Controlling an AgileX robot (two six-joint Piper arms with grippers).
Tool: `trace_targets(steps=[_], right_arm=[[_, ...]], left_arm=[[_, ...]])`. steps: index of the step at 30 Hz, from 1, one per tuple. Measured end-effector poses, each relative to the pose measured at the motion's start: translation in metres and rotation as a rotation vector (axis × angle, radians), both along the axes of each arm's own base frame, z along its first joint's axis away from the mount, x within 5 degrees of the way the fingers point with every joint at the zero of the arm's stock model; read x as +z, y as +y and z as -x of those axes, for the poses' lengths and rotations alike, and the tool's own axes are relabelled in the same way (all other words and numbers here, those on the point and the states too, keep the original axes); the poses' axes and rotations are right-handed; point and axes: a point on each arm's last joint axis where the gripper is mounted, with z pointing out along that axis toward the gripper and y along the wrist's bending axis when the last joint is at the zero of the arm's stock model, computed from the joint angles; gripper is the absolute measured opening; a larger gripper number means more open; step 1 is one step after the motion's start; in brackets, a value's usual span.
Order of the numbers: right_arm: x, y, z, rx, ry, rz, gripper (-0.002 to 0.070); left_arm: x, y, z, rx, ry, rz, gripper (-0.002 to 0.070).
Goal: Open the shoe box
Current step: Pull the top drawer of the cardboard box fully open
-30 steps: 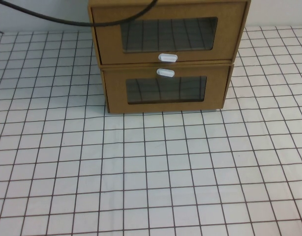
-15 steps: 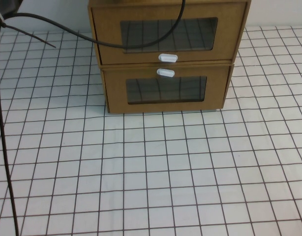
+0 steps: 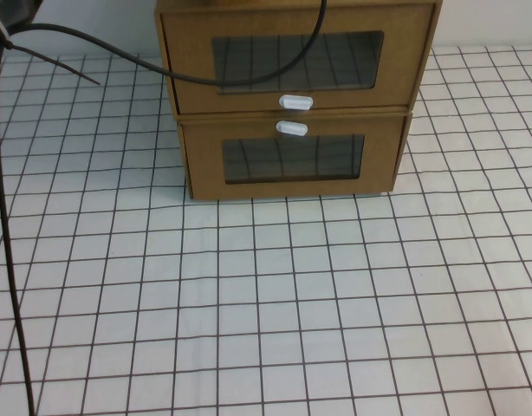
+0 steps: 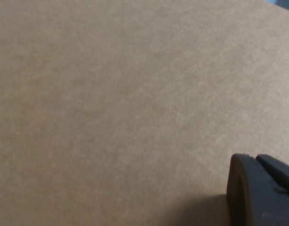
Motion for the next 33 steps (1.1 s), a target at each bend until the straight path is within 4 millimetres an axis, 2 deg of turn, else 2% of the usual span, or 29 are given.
trace_targets(steps=[7, 12, 16, 20, 23, 29, 33], right_arm=[[0.029, -0.001, -0.001, -0.021, -0.309, -0.377, -0.0013], [0.035, -0.004, 0.000, -0.038, -0.376, -0.507, -0.0013], [0.037, 0.002, 0.001, -0.003, -0.229, -0.572, -0.0014], [0.067, 0.011, 0.000, 0.050, -0.038, -0.509, -0.0014], [0.089, 0.018, -0.008, 0.105, 0.150, -0.371, -0.0013], [0.123, 0.026, -0.047, 0.229, 0.413, -0.141, -0.0013], [0.130, 0.036, -0.082, 0.356, 0.518, -0.068, -0.0013]], left_arm=[[0.000, 0.000, 0.000, -0.002, -0.003, -0.002, -0.0005], [0.000, 0.000, 0.000, -0.002, -0.003, -0.002, -0.0005], [0.000, 0.000, 0.000, -0.004, -0.001, -0.001, -0.0005], [0.000, 0.000, 0.000, -0.004, -0.001, -0.001, -0.0005], [0.000, 0.000, 0.000, -0.004, -0.001, -0.001, -0.0005], [0.000, 0.000, 0.000, -0.004, 0.000, -0.002, -0.0005], [0.000, 0.000, 0.000, -0.004, -0.002, -0.003, -0.0005]])
